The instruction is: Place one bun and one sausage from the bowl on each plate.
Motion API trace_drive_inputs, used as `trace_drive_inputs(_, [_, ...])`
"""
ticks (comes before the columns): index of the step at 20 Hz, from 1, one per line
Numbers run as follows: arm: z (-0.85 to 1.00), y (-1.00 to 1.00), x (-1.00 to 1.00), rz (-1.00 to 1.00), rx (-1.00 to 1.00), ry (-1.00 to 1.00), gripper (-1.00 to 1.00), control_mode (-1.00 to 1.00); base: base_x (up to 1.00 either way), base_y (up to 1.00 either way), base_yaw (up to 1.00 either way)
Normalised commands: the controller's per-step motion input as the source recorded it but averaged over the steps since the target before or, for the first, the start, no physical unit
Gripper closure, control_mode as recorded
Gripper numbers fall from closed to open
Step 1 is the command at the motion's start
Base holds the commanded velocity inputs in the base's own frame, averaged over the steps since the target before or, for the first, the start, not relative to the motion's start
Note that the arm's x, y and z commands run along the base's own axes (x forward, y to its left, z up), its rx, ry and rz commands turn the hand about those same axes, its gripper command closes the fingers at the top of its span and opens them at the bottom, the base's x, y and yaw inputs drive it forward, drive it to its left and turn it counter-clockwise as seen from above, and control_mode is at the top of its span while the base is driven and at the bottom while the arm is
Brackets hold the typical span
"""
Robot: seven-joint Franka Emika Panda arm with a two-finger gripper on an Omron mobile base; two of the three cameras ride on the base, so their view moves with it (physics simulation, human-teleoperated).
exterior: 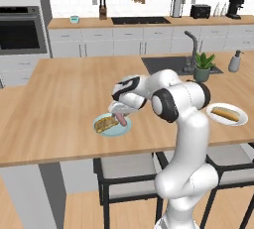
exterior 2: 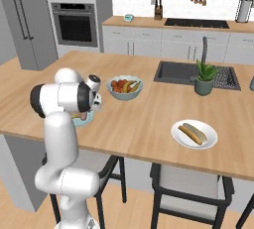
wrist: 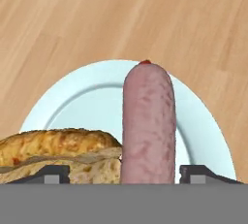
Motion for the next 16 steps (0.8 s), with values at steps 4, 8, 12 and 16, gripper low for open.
trace_drive_inputs(4, [0.71,0.00,-0.54,0.12,0.00,-0.24,-1.00,-1.00,0.00,0.00,0.00])
trace_drive_inputs(8, [1.00,0.00,-0.89,0.10,0.00,-0.20,-1.00,-1.00,0.00,0.00,0.00])
trace_drive_inputs(12, [1.00,0.00,-1.00,0.02,-0.03,-0.09,-1.00,-1.00,0.00,0.00,0.00])
trace_drive_inputs(16, [1.00,-0.23,-0.78,-0.01,-0.22,0.05,-1.00,-1.00,0.00,0.00,0.00])
